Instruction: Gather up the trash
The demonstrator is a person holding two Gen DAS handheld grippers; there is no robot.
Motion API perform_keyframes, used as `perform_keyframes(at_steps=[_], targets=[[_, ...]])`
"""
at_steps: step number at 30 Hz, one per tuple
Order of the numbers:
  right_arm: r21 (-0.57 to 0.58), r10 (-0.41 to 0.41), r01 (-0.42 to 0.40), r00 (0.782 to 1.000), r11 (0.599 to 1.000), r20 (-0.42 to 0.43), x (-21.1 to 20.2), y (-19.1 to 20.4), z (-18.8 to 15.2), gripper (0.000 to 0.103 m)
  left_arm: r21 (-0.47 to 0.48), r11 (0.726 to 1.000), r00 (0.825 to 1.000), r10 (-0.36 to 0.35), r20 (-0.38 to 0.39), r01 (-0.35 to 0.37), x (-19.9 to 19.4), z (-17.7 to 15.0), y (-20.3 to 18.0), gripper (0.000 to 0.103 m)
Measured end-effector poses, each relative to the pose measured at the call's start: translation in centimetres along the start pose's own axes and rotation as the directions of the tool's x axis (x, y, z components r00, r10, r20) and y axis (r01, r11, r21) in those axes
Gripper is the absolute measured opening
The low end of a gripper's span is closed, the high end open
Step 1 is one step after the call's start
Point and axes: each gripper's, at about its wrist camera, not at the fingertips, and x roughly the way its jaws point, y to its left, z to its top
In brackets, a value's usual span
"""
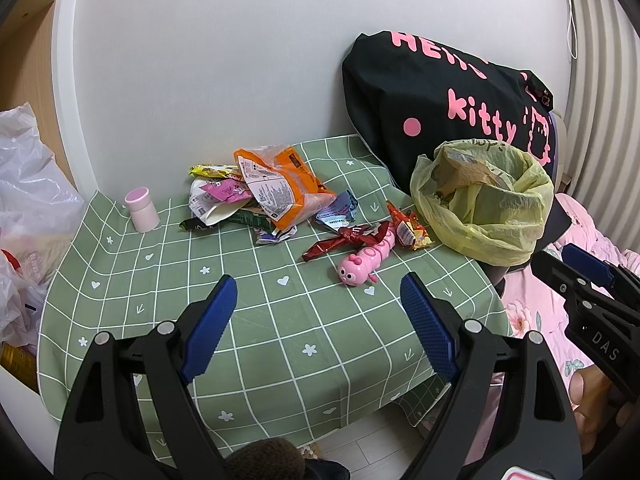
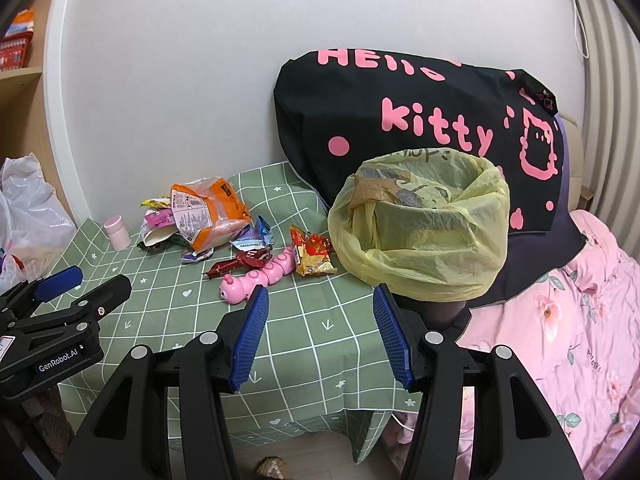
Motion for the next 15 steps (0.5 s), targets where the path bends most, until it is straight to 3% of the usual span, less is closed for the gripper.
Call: perform_keyframes(at_steps=[15], targets=[[-0.002,0.007,-0.007,1.000,1.000,-0.006,0.69,0.17,-0.42,0.051,-0.001,1.000,1.000,0.000,0.000,0.000,0.01,0.08,0.09,0.080]])
